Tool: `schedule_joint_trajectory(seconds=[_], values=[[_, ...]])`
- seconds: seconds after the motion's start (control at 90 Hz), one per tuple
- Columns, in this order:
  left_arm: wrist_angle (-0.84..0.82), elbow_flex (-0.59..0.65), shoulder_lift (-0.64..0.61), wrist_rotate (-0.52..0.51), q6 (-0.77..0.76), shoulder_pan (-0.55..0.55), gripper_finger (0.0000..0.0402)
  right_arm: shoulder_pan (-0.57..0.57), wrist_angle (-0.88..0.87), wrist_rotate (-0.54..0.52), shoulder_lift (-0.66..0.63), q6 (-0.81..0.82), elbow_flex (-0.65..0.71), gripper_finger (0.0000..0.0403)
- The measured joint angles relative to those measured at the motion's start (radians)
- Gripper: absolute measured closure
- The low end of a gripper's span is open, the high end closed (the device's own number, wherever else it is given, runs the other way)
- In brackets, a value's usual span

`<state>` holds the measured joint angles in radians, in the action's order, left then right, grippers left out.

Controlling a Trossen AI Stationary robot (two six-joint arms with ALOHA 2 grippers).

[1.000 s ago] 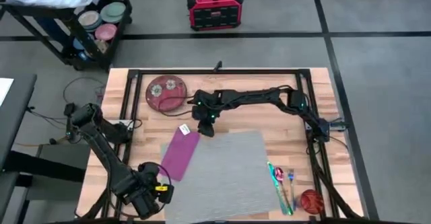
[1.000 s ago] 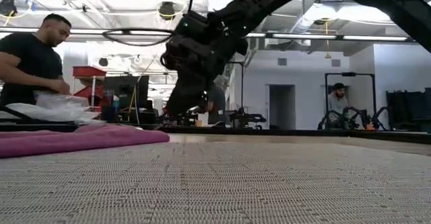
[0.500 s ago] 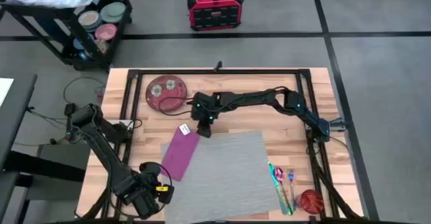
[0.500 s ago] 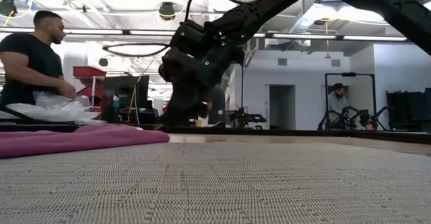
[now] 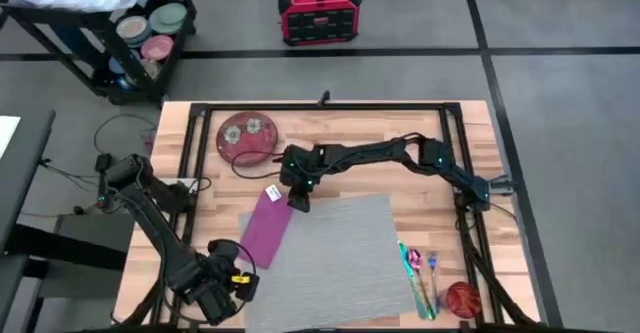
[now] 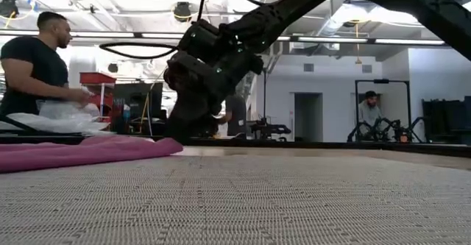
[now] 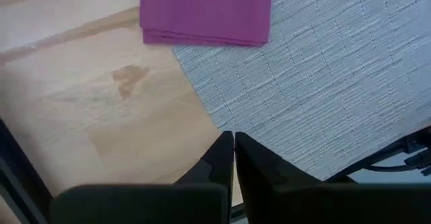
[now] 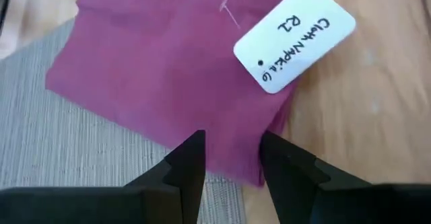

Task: Set table place
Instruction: Put the pink table napkin on the gray table mat

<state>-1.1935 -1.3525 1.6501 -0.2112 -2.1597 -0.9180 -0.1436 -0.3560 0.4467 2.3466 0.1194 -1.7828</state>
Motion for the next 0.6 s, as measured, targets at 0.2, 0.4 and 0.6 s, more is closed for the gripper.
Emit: schedule_joint_trajectory(seconds=[0.2,0.4,0.6], values=[[-0.001,0.0,0.0,-0.011,-0.001,0.0,0.0401,0.002,0.018,-0.027,0.013,0.005,0.0,0.0274],[0.002,0.001,0.0,-0.014,-0.001,0.0,0.0401,0.003,0.022,0.014,0.064,0.061,-0.005,0.0274],[0.001,0.001,0.0,-0.024,0.007,0.0,0.0401,0.003,0.012,0.037,0.087,0.064,-0.007,0.0275]])
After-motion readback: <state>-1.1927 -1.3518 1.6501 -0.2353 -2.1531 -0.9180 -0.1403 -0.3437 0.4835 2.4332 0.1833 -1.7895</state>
